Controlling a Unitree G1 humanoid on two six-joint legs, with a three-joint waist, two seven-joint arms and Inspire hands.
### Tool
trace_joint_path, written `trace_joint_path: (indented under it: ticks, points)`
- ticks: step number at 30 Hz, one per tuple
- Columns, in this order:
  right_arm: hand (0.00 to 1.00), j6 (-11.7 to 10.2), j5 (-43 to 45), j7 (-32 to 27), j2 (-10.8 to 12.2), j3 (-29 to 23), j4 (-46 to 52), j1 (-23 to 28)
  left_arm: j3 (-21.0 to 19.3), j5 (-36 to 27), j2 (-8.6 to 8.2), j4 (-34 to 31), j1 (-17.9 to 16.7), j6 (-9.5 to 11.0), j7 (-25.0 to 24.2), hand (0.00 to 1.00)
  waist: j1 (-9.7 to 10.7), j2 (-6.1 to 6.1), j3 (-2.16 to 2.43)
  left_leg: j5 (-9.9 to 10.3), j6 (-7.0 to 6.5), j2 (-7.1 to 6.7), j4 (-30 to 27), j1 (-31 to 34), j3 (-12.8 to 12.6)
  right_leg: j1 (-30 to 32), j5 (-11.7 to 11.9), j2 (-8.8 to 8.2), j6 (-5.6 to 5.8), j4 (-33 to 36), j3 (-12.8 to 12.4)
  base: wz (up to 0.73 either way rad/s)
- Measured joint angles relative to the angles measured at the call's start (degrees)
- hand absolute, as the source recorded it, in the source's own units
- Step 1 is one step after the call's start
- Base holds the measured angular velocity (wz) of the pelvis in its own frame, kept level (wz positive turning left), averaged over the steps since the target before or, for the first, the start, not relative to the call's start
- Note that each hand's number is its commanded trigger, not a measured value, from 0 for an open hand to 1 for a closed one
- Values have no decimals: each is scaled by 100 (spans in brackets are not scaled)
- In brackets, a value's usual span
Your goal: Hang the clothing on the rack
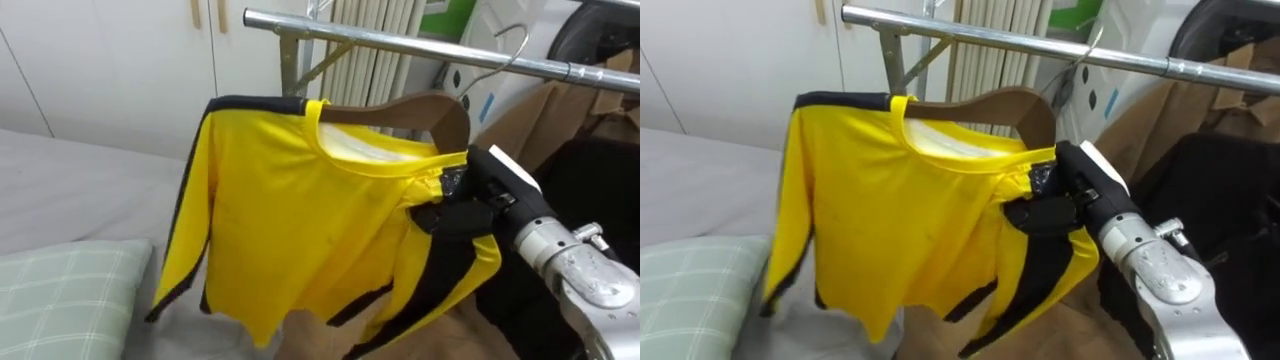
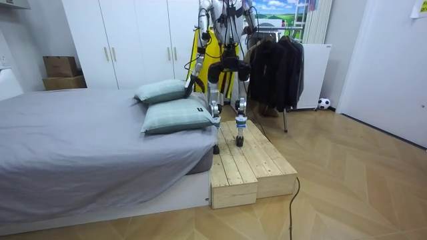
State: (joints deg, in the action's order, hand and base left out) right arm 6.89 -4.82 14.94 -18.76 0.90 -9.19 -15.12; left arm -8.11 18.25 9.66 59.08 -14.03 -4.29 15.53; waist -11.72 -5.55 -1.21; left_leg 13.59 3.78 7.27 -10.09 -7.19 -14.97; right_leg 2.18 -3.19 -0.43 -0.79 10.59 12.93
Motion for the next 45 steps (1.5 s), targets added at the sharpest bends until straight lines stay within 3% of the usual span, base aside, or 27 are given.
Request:
trace_joint_path:
  ticks: [7,11,19,24,45]
  points:
    - [100,0,-410,-230,-32,4,-276,-195,-3,653,0,-169,-2,-122,-119,0,-103,42,12,0,0,-4,-45,73,35,7,0,-12,0,1,23,1]
    - [100,-1,-490,-347,-57,26,-748,-447,-3,940,1,-246,-18,-208,-206,0,-123,40,74,-19,4,-10,-63,74,139,-19,-2,-35,-2,2,126,12]
    - [100,-1,-637,-354,-223,22,-1688,-639,-5,1137,0,-405,-153,-179,-263,0,-131,-54,125,-54,-44,-89,-76,55,304,-137,-71,-151,36,20,301,13]
    - [100,-8,-696,-344,-243,22,-2296,-854,-9,1116,4,-394,-187,-153,-283,0,-130,-99,97,-59,-52,-98,-50,-43,353,-242,-81,-160,48,10,321,3]
    - [100,-10,-1877,-287,-723,19,-3900,-1430,-109,1125,63,-404,-156,-104,-525,0,-116,-109,85,-59,-51,-105,33,5,474,-253,-139,-170,77,-2,443,2]
